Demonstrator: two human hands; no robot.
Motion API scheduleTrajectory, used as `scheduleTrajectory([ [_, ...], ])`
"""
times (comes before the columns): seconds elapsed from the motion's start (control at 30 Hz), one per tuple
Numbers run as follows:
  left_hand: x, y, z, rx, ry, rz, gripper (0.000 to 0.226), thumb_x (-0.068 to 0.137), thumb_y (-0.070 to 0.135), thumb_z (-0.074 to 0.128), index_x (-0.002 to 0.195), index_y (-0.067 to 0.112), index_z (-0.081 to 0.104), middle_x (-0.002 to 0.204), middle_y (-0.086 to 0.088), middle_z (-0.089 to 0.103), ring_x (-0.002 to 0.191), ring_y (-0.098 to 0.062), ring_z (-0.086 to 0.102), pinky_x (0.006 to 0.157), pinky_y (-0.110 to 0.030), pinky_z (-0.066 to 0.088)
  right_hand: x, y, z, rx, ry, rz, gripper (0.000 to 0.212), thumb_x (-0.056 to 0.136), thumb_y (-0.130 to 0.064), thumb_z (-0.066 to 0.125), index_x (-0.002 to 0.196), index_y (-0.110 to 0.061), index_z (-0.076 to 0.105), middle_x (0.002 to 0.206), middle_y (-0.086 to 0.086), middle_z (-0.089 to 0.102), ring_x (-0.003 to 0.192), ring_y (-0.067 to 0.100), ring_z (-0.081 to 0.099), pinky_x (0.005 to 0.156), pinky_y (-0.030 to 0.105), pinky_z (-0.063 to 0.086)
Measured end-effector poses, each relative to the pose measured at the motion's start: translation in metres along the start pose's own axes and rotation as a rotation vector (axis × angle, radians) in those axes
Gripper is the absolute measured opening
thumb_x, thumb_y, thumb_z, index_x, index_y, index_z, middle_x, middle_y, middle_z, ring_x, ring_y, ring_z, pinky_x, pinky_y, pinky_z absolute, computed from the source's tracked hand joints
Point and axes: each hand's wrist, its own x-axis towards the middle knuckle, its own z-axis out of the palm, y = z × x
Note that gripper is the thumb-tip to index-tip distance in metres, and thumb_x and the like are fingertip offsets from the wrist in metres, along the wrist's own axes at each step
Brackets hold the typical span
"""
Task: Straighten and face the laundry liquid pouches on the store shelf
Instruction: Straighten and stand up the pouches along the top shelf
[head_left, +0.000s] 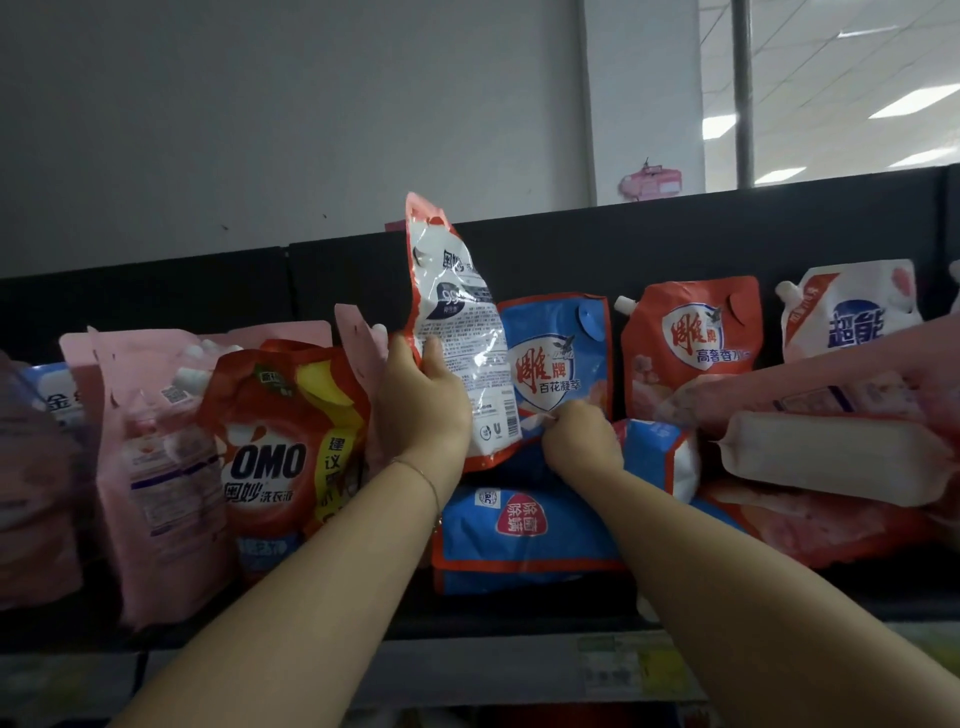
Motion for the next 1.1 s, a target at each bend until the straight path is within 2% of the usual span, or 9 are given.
scheduleTrajectory([
  [0.1, 0.001, 0.006, -0.001, 0.003, -0.01, 0.021, 0.037, 0.094, 0.052, 0.034, 0.106, 0.023, 0.053, 0.124, -0.005, 0.059, 0.099, -0.022, 0.063, 0.083, -0.046, 0.054, 0.004, 0.001, -0.003, 0.068, 0.031, 0.041, 0.024, 0.09, -0.011, 0.048, 0.106, -0.007, 0.065, 0.107, 0.014, 0.065, 0.095, 0.033, 0.063, 0.082, 0.044, 0.054],
  [0.23, -0.001, 0.025, -0.006, -0.113, -0.035, 0.034, 0.023, 0.102, 0.032, 0.04, 0.107, 0.015, 0.054, 0.111, 0.0, 0.062, 0.08, -0.005, 0.058, 0.058, -0.005, 0.046, 0.006, 0.001, -0.01, 0.146, 0.052, 0.07, 0.022, 0.091, -0.012, 0.048, 0.104, -0.004, 0.064, 0.105, 0.016, 0.065, 0.094, 0.034, 0.062, 0.081, 0.042, 0.054],
  [0.37, -0.001, 0.037, -0.017, -0.137, -0.025, 0.083, 0.015, 0.102, 0.023, 0.042, 0.094, 0.014, 0.05, 0.077, 0.013, 0.049, 0.067, -0.001, 0.049, 0.059, -0.003, 0.041, 0.007, 0.001, -0.019, 0.207, 0.105, 0.108, 0.022, 0.094, -0.015, 0.049, 0.101, 0.001, 0.064, 0.105, 0.019, 0.065, 0.096, 0.036, 0.061, 0.077, 0.038, 0.05],
  [0.47, 0.002, 0.03, -0.018, -0.129, -0.003, 0.059, 0.017, 0.101, 0.024, 0.044, 0.088, 0.015, 0.051, 0.118, -0.005, 0.058, 0.106, -0.014, 0.056, 0.068, 0.005, 0.035, 0.008, 0.001, -0.026, 0.256, 0.142, 0.092, 0.023, 0.095, -0.015, 0.048, 0.097, 0.0, 0.066, 0.099, 0.018, 0.065, 0.087, 0.031, 0.059, 0.07, 0.033, 0.044],
  [0.53, 0.004, 0.022, -0.016, -0.116, 0.006, 0.04, 0.022, 0.101, 0.024, 0.044, 0.091, 0.007, 0.054, 0.144, -0.01, 0.04, 0.135, -0.017, 0.036, 0.072, 0.013, 0.024, 0.008, 0.001, -0.03, 0.272, 0.18, 0.069, 0.024, 0.096, -0.015, 0.046, 0.092, -0.002, 0.066, 0.095, 0.017, 0.065, 0.08, 0.027, 0.054, 0.067, 0.031, 0.04],
  [0.63, 0.003, 0.012, -0.01, -0.061, -0.02, 0.028, 0.026, 0.101, 0.027, 0.042, 0.091, 0.005, 0.052, 0.111, -0.005, 0.054, 0.101, -0.016, 0.057, 0.072, 0.0, 0.04, 0.008, 0.0, -0.038, 0.303, 0.261, 0.015, 0.026, 0.098, -0.017, 0.044, 0.09, -0.003, 0.064, 0.086, 0.012, 0.061, 0.078, 0.026, 0.053, 0.065, 0.03, 0.034],
  [0.73, 0.004, 0.002, 0.001, 0.02, -0.012, 0.041, 0.032, 0.1, 0.036, 0.04, 0.105, 0.011, 0.057, 0.129, -0.011, 0.056, 0.108, -0.024, 0.059, 0.089, -0.037, 0.052, 0.009, -0.002, -0.049, 0.311, 0.357, -0.035, 0.028, 0.1, -0.021, 0.041, 0.083, -0.008, 0.058, 0.082, 0.007, 0.057, 0.076, 0.024, 0.052, 0.066, 0.031, 0.034],
  [0.87, -0.004, 0.002, 0.011, 0.024, -0.065, 0.016, 0.025, 0.101, 0.03, 0.04, 0.095, 0.011, 0.054, 0.09, -0.003, 0.06, 0.085, -0.02, 0.061, 0.075, -0.035, 0.05, 0.01, -0.003, -0.053, 0.361, 0.454, -0.101, 0.03, 0.102, -0.023, 0.038, 0.09, -0.006, 0.059, 0.084, 0.008, 0.06, 0.077, 0.023, 0.055, 0.067, 0.033, 0.04],
  [1.1, -0.008, -0.015, 0.035, -0.042, -0.156, -0.005, 0.02, 0.102, 0.028, 0.041, 0.094, 0.014, 0.052, 0.077, 0.006, 0.053, 0.073, -0.01, 0.055, 0.059, -0.02, 0.037, 0.012, -0.003, -0.059, 0.495, 0.543, -0.133, 0.023, 0.103, -0.019, 0.035, 0.087, -0.01, 0.05, 0.086, 0.003, 0.052, 0.079, 0.017, 0.049, 0.068, 0.027, 0.033],
])
